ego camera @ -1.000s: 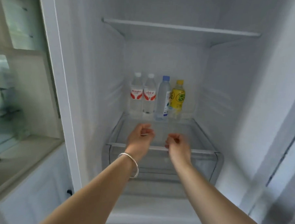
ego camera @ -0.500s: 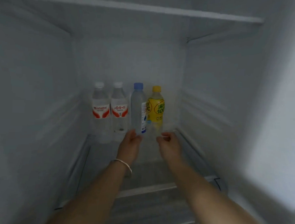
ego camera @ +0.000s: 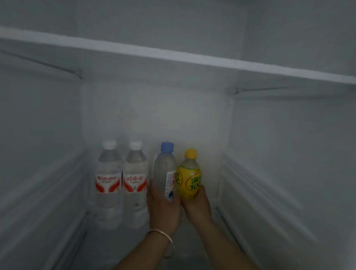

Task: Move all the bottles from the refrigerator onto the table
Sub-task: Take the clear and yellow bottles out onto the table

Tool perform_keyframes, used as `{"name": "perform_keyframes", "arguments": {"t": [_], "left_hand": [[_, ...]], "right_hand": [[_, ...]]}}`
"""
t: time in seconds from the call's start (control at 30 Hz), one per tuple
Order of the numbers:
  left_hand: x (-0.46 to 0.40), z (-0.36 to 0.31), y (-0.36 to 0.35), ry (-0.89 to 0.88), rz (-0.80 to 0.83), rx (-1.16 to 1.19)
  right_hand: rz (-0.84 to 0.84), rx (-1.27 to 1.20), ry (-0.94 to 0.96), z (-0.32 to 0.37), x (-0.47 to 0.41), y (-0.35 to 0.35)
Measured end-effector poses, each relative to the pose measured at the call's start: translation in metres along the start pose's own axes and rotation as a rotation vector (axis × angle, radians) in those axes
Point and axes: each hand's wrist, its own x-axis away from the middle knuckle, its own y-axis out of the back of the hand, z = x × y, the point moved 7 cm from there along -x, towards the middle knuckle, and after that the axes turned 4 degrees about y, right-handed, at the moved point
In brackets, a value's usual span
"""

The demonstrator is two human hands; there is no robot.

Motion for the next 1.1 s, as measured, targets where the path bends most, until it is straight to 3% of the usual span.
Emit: {"name": "perform_keyframes", "arguments": {"t": [0.3, 0.57, 0.8, 0.93, 1.1], "left_hand": [[0.003, -0.011, -0.002, 0.073, -0.137, -0.101], [0.028, -0.02, 0.01, -0.001, -0.058, -0.035], [0.076, -0.047, 0.057, -0.044, 0.053, 0.074], [0.128, -0.059, 0.095, 0.017, 0.138, 0.093], [0.221, -0.063, 0.14, 0.087, 0.204, 0.095]], "right_hand": [[0.02, -0.028, 0.004, -0.003, -0.014, 0.002], [0.027, -0.143, -0.01, 0.006, 0.009, 0.028], [-0.071, -0.161, 0.119, 0.066, 0.095, 0.049], [-0.115, -0.221, 0.168, 0.088, 0.168, 0.056], [-0.296, -0.156, 0.105, 0.096, 0.279, 0.088]]}}
